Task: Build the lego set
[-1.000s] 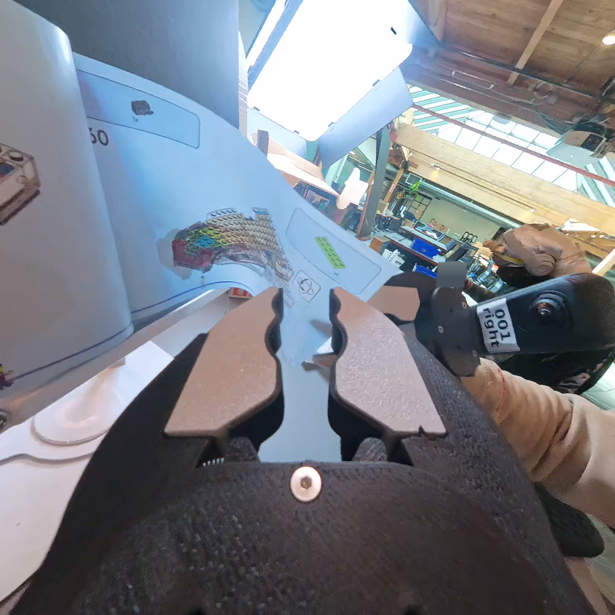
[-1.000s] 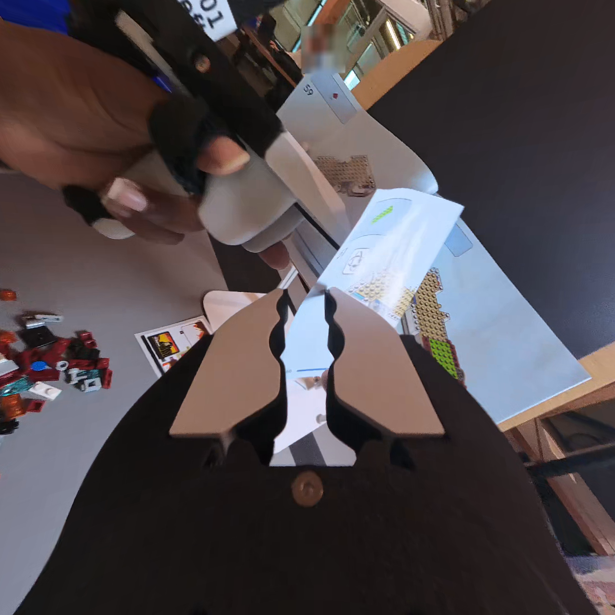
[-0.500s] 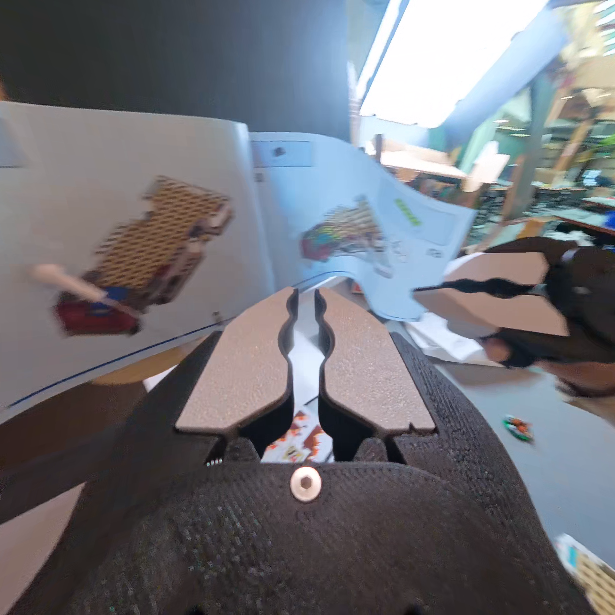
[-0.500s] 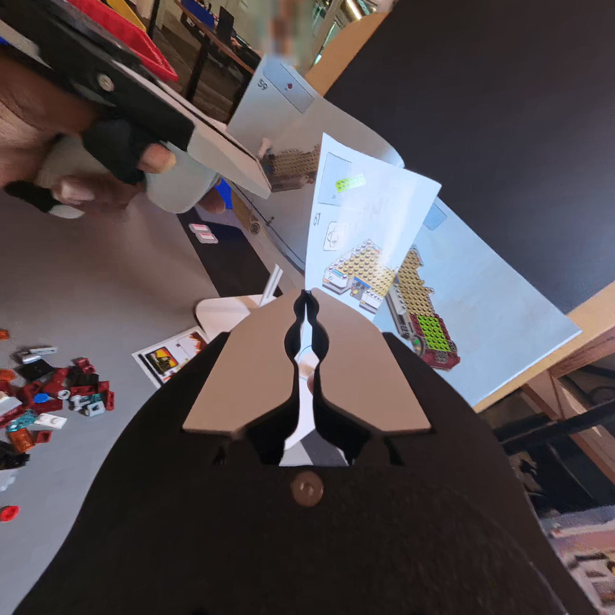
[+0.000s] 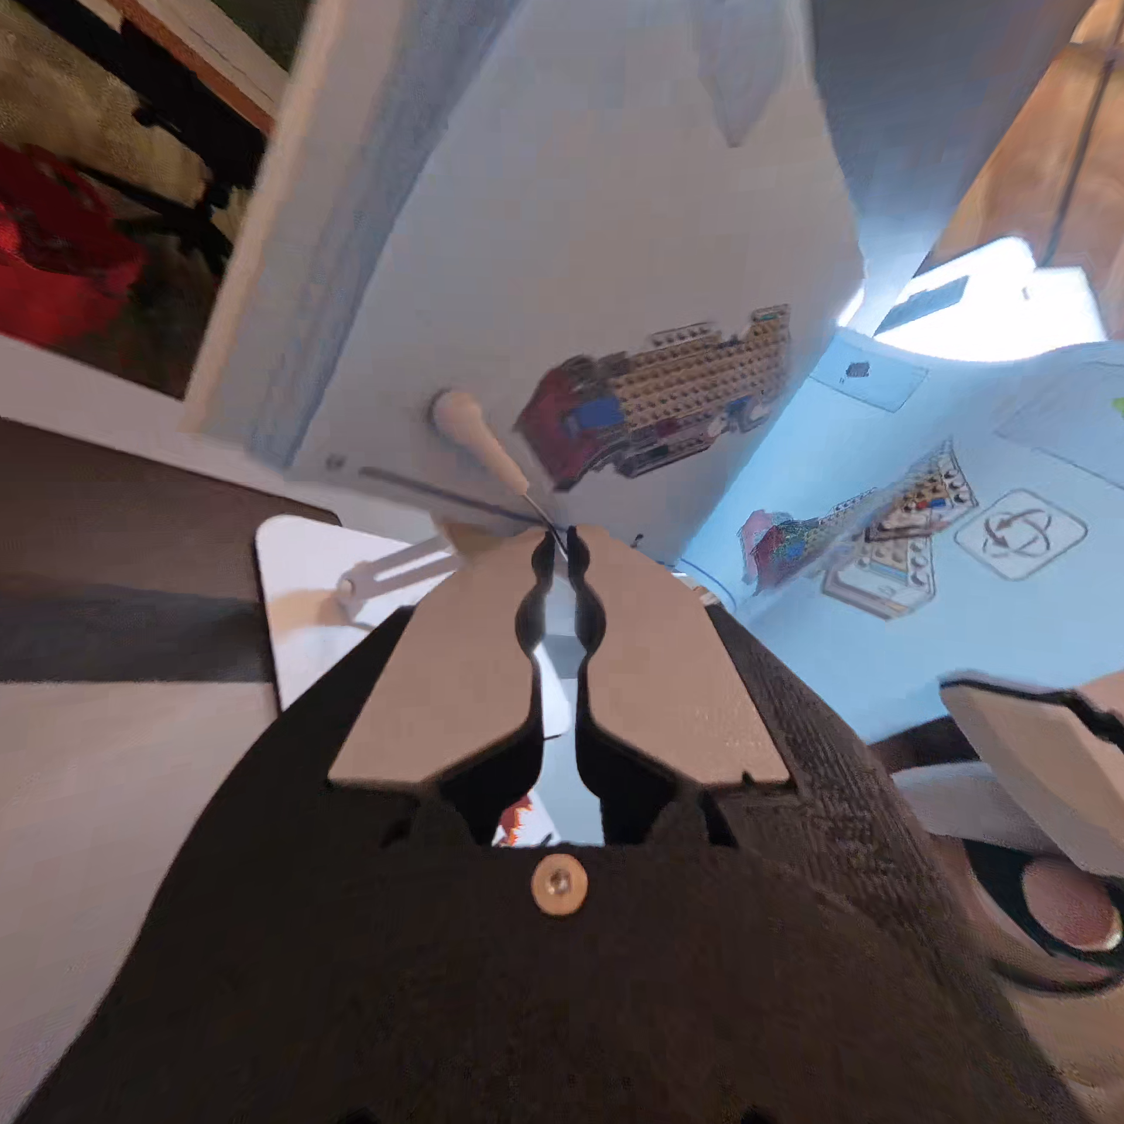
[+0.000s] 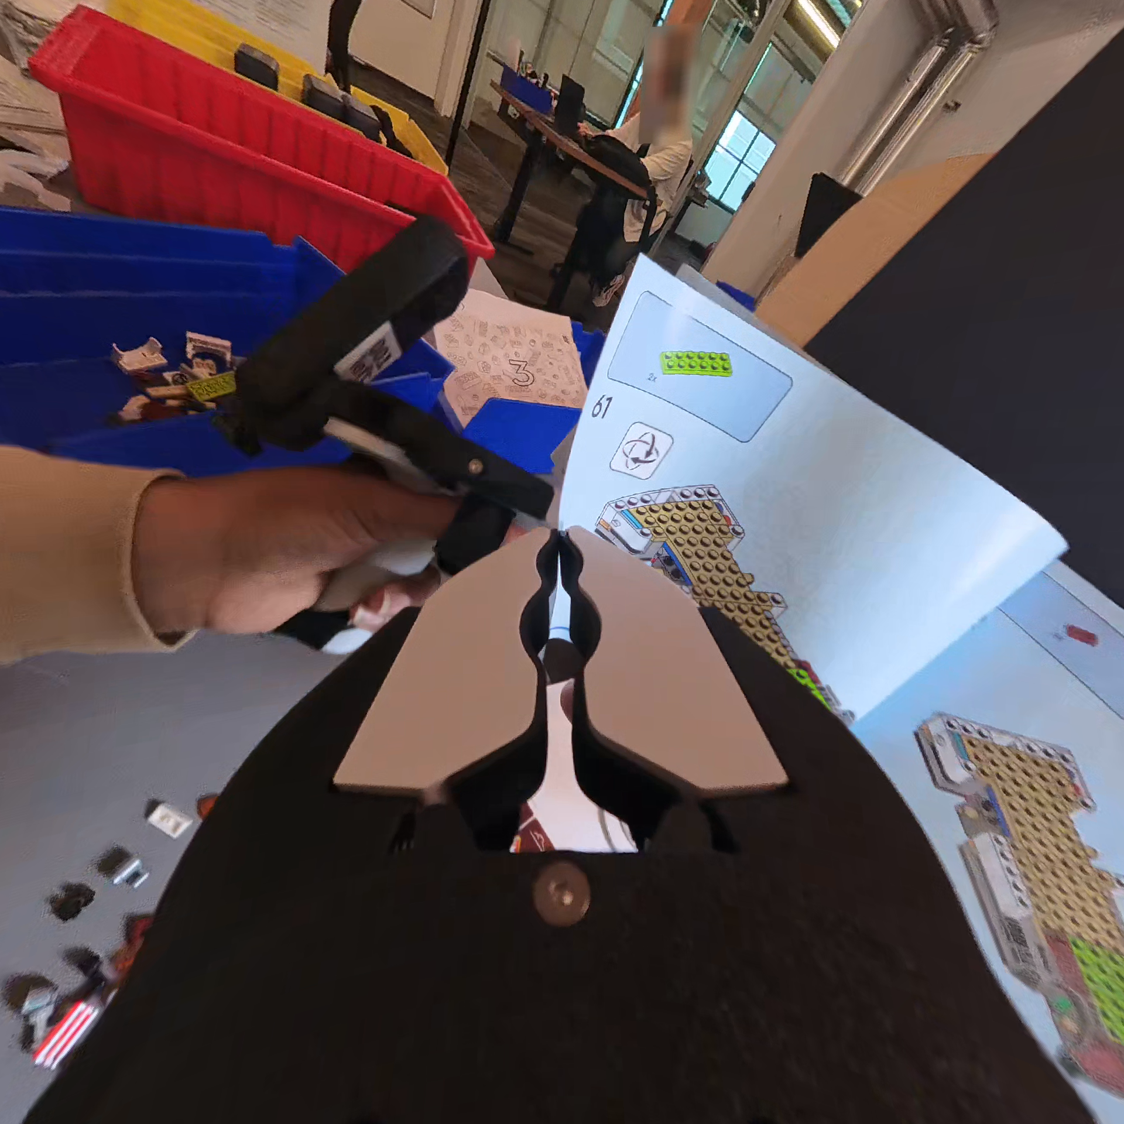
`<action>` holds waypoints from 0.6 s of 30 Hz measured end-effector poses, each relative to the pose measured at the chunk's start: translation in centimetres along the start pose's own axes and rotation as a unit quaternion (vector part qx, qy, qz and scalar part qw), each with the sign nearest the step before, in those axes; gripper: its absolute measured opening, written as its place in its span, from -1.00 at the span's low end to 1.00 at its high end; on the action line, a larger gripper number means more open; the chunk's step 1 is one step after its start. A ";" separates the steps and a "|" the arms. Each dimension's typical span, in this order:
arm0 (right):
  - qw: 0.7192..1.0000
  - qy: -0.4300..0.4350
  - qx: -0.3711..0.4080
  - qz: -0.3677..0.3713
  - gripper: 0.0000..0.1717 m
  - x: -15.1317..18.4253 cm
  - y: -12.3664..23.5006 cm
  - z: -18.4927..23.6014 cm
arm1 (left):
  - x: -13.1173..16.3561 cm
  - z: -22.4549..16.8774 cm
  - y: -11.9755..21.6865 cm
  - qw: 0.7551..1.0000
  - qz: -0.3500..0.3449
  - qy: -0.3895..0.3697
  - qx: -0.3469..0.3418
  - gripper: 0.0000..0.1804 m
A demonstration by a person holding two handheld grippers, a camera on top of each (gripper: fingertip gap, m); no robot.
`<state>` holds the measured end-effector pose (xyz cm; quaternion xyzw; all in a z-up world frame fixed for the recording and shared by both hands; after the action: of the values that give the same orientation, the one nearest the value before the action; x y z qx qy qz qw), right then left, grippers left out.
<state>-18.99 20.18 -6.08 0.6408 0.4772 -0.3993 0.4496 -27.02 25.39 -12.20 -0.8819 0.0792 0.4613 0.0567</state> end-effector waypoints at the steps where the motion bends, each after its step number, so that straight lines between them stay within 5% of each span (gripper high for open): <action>1: 1.000 -0.002 -0.001 0.004 -1.00 -0.1 -0.9 0.2 | 0.6 0.4 0.2 0.999 -0.010 0.039 0.015 -0.94; 6: 0.999 -0.016 0.003 0.033 -0.99 -0.3 -6.2 0.9 | 1.8 1.2 0.4 0.976 -0.071 0.167 0.123 -0.96; 12: 0.998 -0.004 0.017 0.061 -0.88 -0.3 -10.8 0.6 | 1.9 1.6 0.1 0.963 -0.092 0.199 0.154 -0.96; 18: 0.993 -0.048 -0.107 0.006 -0.59 -2.6 -8.4 3.2 | 1.7 1.6 0.1 0.966 -0.090 0.190 0.149 -0.97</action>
<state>-27.96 17.60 -6.20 0.5716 0.4912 -0.3738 0.5407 -27.38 25.40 -14.49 -0.9384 0.0771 0.2612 0.2125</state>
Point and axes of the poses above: each gripper's, where its closed fingertips meet, y back along the fingers, x out of its underside, z = x × y across the jaws, the point moved 2 cm from there along y, back along the fingers, and after that the axes turned 10 degrees about -y, right-handed, at the moved point
